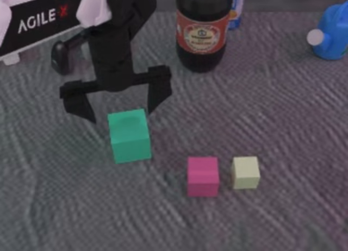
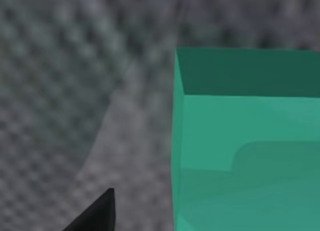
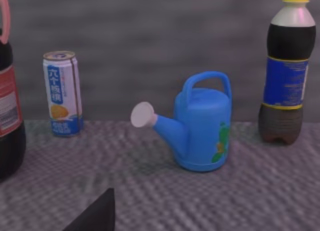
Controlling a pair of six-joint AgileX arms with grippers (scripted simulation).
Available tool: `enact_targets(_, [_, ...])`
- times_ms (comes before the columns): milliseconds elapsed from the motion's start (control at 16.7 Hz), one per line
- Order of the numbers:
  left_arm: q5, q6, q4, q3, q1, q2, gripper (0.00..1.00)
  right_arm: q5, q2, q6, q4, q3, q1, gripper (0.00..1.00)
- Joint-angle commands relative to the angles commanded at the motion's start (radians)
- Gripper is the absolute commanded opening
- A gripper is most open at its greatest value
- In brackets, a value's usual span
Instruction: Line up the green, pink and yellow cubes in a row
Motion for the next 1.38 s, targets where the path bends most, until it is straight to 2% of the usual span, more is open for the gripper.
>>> enact_targets(420, [0.001,0.002,0.266,-0.176,-0.001,0.081,1.00,0.000,0.000,0.000,0.000,0.000,0.000,1.00])
enact_targets(720, [0.001,0.001,0.293,-0.198,-0.001,0.093,1.00,0.000,0.000,0.000,0.000,0.000,0.000,1.00])
enact_targets(1380, [0.001,0.001,0.293,-0.198,-0.001,0.093,0.17,0.000,0.000,0.000,0.000,0.000,0.000,1.00])
